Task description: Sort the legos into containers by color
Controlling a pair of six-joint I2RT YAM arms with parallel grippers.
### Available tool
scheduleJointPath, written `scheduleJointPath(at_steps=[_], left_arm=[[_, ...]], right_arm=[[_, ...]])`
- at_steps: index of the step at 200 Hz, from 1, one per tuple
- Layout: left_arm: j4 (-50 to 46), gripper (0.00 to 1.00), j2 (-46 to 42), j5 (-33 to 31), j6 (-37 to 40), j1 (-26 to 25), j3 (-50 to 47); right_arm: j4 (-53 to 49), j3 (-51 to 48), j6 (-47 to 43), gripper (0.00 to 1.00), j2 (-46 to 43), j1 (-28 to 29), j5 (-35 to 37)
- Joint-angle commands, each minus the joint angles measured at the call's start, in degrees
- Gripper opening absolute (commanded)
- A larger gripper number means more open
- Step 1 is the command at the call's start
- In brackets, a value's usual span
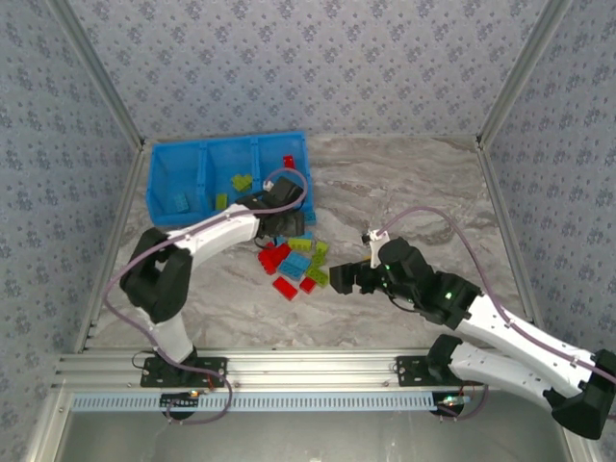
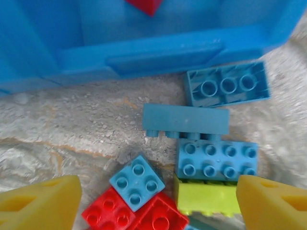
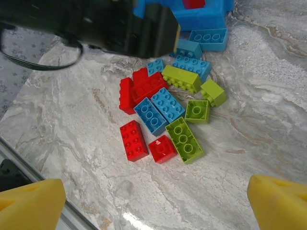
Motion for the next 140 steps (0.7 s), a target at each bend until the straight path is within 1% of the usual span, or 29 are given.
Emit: scheduleJointPath(at_steps=[1,24,62,102,140], left_arm=[[2.8,0.87,3.8,1.0,1.9,0.3,4.9],[2.1,0.88,7.7,0.9,1.4,1.1,7.3],[3.3,0.87,9.9,2.0,1.6,2.4,7.7],[4.3,0.86,11.4,7.7,3.6,2.9,7.5],[4.7,0.90,12.9,8.4,4.3,2.7,7.3]], right_arm=[[-1.2,-0.2,0.6,1.00,-2.5,-0.3,1.7],[-2.5,-0.1,0.6,1.00,-3.4,-0.3,2.5],[-2.3,0.0,0.4,1.00,-2.8,-0.6,2.7],[-1.2,0.6,0.1,1.00,-1.0,-0.8,2.1],[-1.0,0.7,0.3,1.00,-0.4,-0.9,1.6]])
